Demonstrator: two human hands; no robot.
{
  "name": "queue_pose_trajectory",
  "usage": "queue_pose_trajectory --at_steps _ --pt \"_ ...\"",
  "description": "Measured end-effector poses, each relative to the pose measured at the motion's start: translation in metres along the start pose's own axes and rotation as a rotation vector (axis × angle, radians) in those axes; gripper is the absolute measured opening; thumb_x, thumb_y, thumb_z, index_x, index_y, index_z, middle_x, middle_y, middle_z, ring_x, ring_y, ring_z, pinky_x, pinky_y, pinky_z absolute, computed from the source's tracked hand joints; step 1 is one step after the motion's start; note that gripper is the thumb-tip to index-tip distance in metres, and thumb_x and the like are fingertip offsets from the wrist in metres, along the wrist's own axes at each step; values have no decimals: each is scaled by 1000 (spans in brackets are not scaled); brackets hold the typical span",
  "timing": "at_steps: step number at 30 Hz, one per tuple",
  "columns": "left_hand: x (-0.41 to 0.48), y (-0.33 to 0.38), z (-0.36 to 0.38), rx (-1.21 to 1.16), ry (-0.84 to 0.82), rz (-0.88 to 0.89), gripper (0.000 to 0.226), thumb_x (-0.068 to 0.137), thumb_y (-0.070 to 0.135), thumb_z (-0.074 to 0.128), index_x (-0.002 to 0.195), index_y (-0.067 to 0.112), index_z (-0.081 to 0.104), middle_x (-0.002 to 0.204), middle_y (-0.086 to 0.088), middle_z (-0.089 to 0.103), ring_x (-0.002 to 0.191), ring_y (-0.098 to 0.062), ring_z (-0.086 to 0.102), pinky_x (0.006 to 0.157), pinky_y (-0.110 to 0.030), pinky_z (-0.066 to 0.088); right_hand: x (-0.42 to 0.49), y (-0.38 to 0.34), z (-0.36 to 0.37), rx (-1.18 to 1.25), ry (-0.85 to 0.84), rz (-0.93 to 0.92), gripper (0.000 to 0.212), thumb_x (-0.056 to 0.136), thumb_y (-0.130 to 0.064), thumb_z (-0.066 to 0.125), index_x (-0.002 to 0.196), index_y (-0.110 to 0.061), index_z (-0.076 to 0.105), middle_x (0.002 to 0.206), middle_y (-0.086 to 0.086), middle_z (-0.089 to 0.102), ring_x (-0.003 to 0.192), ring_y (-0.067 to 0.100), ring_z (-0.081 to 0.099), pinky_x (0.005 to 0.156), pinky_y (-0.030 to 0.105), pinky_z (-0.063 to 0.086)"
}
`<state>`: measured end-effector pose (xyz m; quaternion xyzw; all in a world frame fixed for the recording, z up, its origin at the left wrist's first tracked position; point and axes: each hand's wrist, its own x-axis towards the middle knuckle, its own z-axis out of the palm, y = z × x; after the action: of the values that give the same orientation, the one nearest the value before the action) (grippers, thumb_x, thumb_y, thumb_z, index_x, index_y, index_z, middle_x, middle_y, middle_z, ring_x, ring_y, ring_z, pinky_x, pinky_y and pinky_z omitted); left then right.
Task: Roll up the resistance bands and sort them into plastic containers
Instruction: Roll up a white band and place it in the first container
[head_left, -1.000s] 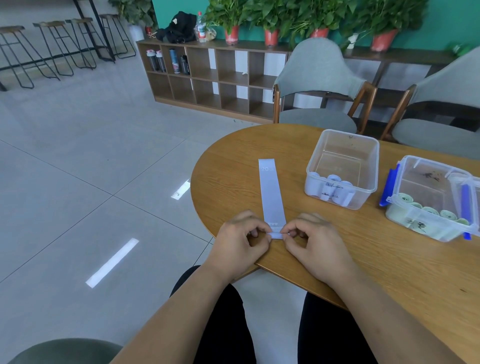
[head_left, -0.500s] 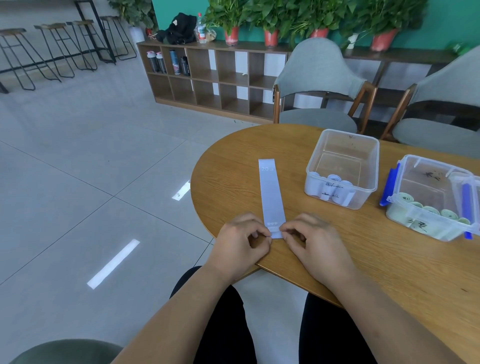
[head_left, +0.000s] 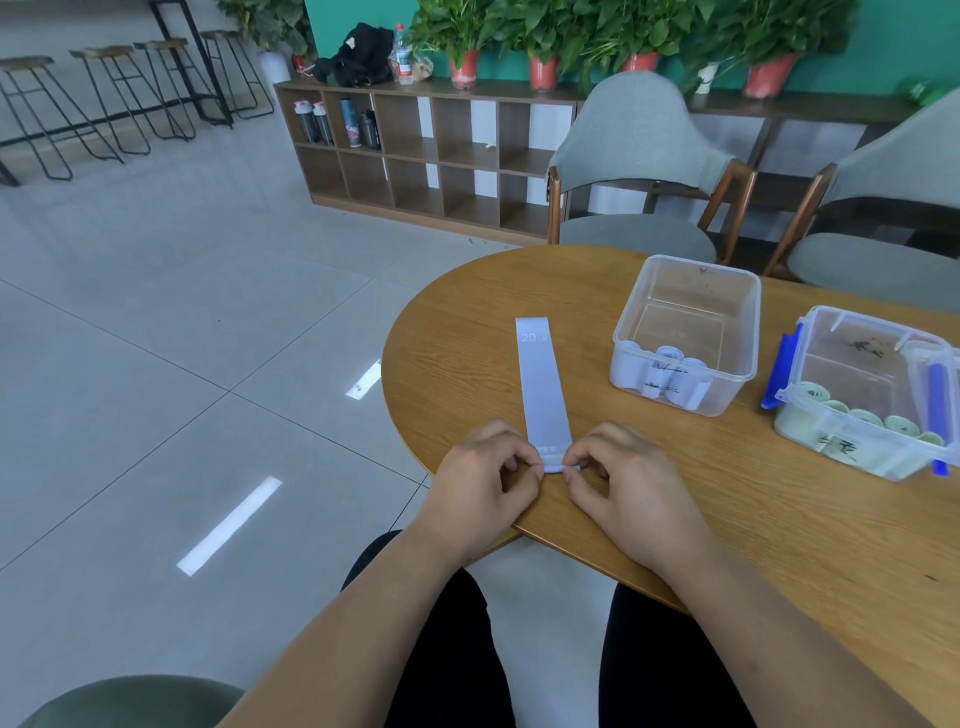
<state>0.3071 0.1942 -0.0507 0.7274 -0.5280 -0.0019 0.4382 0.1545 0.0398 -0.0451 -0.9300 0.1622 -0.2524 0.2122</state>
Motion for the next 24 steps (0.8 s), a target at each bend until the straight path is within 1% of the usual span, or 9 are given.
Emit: queue_pose_trajectory --at_steps 3,9,12,14,16,18,20,22,24 --pt "0 -1 1 -14 -12 -13 9 89 16 77 90 24 75 97 12 63 87 -15 63 74 -37 54 0 -1 -1 11 -7 3 6 91 -27 74 94 -31 71 94 -18 57 88 1 51 76 30 52" --pt "1 -2 6 -25 59 -44 5 90 14 77 88 19 77 94 12 64 80 -15 64 71 -40 54 1 4 4 23 21 17 8 96 -29 72 103 -29 77 97 -18 58 87 1 54 78 27 51" --pt "0 -1 7 -13 75 -46 5 89 15 77 90 20 77 95 13 64 81 -14 64 71 -39 55 1 2 2 21 29 11 11 95 -28 73 106 -29 74 94 -19 58 83 -2 50 77 26 50" --pt "1 0 7 -3 77 -58 7 88 16 78 91 22 76 97 13 63 84 -14 63 73 -36 55 1 1 1 22 31 7 10 94 -26 74 103 -31 71 90 -19 57 80 -3 49 74 25 48" --pt "1 0 6 3 78 -61 8 88 15 78 91 22 75 97 13 62 85 -13 63 75 -35 55 2 1 2 12 36 5 7 95 -26 74 98 -31 70 90 -19 56 80 -1 49 73 27 49" --pt "2 1 6 16 78 -53 7 88 15 77 90 21 75 97 14 62 85 -12 63 74 -35 55 2 1 3 -3 44 11 3 96 -27 73 98 -29 73 93 -17 57 82 4 53 74 31 52" --pt "1 0 7 33 77 -38 4 89 17 76 91 20 75 97 13 61 85 -11 62 74 -35 55 2 1 5 -22 50 20 4 95 -29 72 99 -28 75 94 -14 59 84 8 56 75 33 53" --pt "1 -1 7 40 71 -35 6 87 20 77 94 21 76 98 14 61 87 -11 62 74 -34 55 1 1 6 -42 55 22 8 94 -29 73 100 -26 77 95 -13 60 85 8 57 75 32 53" --pt "0 -2 7 46 65 -35 12 85 20 78 97 21 77 100 14 61 87 -11 62 75 -34 55 1 0 6 -52 58 18 13 91 -30 75 103 -25 78 96 -13 60 84 6 53 75 29 52"
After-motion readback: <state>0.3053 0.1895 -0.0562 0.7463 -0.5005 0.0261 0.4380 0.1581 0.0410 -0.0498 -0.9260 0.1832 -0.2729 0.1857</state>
